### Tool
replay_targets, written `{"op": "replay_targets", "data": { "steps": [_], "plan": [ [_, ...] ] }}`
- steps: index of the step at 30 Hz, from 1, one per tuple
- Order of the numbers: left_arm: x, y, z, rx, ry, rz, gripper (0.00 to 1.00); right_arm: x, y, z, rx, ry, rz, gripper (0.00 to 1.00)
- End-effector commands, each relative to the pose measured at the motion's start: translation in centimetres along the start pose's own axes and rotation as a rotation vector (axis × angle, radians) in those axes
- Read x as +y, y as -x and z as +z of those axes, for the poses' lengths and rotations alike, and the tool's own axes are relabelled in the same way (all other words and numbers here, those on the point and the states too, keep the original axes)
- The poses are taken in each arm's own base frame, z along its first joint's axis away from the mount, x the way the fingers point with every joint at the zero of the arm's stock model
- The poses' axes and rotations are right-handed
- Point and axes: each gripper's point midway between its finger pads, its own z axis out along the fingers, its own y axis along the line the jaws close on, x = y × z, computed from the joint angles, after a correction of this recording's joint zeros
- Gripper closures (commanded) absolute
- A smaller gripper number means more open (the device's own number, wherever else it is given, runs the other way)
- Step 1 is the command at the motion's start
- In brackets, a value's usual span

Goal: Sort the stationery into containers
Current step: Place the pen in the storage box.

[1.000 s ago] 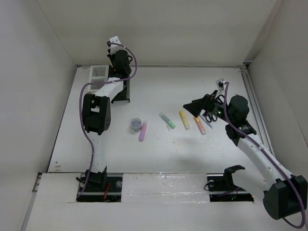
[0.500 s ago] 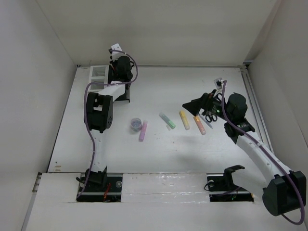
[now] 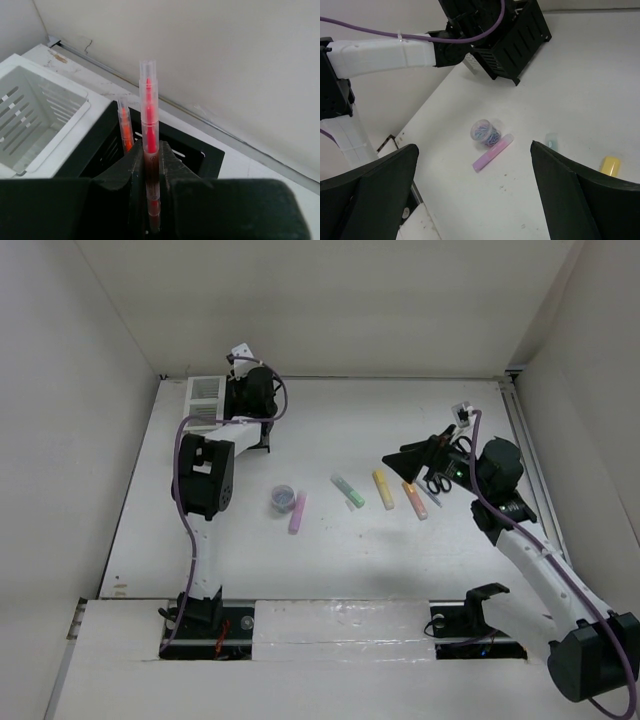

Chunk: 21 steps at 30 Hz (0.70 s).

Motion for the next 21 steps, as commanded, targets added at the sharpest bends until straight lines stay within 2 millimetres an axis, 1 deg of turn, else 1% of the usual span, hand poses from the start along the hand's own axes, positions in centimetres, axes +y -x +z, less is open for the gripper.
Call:
{"op": "replay_targets", "data": {
  "steps": [1,2,3,4,5,6,7,8,9,10,11,12,15,17,18,19,20,21],
  "plan": [
    [-0.8,4.1,-1.6,-0.05,-0.016,-0.073,0.94,1.3,1.0,-0.3,-0.033,0.042,-0.034,0.0],
    [-0.8,4.0,-1.9,-0.045,-0.025,-0.08,0.9,1.3,1.0,-0.3,-0.033,0.042,-0.034,0.0],
    [-0.6,3.6,-1.9,-0.039,-0.023,-0.074,0.81,1.1,0.6,-0.3,-0.027,0.038,-0.029,0.0],
    [-1.0,3.7,-2.5,-0.036,-0.033,-0.073,0.76,1.1,0.6,-0.3,-0.027,0.038,-0.029,0.0],
    [-0.9,3.4,-2.5,-0.037,-0.033,-0.074,0.71,1.4,0.4,-0.2,-0.022,0.046,-0.019,0.0],
    [-0.8,4.1,-2.6,-0.047,-0.027,-0.081,0.67,1.4,0.4,-0.2,-0.022,0.046,-0.019,0.0],
    [-0.8,4.1,-2.6,-0.047,-0.027,-0.081,0.63,1.4,0.4,-0.2,-0.022,0.046,-0.019,0.0],
    [-0.7,3.9,-2.6,-0.041,-0.025,-0.075,0.61,1.4,0.4,-0.2,-0.022,0.046,-0.019,0.0],
    [-0.8,4.5,-2.8,-0.048,-0.027,-0.093,0.61,1.6,0.6,-0.4,-0.028,0.05,-0.025,0.0],
    [-0.7,4.2,-2.8,-0.038,-0.024,-0.083,0.6,1.6,0.6,-0.4,-0.028,0.05,-0.025,0.0],
    [-0.8,4.8,-3.0,-0.045,-0.027,-0.099,0.53,1.6,0.6,-0.4,-0.028,0.05,-0.025,0.0],
    [-0.7,5.0,-3.2,-0.039,-0.034,-0.096,0.51,1.6,0.6,-0.4,-0.028,0.05,-0.025,0.0],
    [-0.9,6.4,-3.8,-0.052,-0.053,-0.121,0.39,1.9,0.5,-0.3,-0.023,0.058,-0.024,0.0],
    [-0.9,7.3,-4.1,-0.06,-0.056,-0.128,0.34,1.8,0.6,-0.3,-0.029,0.051,-0.024,0.0],
    [-1.0,8.4,-4.5,-0.067,-0.068,-0.137,0.33,1.8,0.6,-0.3,-0.029,0.051,-0.024,0.0],
    [-1.2,9.3,-4.7,-0.073,-0.071,-0.158,0.29,1.8,0.2,-0.1,-0.017,0.054,-0.019,0.0],
    [-1.4,10.0,-5.1,-0.074,-0.089,-0.163,0.26,1.8,0.2,-0.1,-0.017,0.054,-0.019,0.0],
    [-2.0,11.5,-5.9,-0.09,-0.115,-0.181,0.24,2.0,0.6,0.0,-0.024,0.058,-0.024,0.0]
  ]
}}
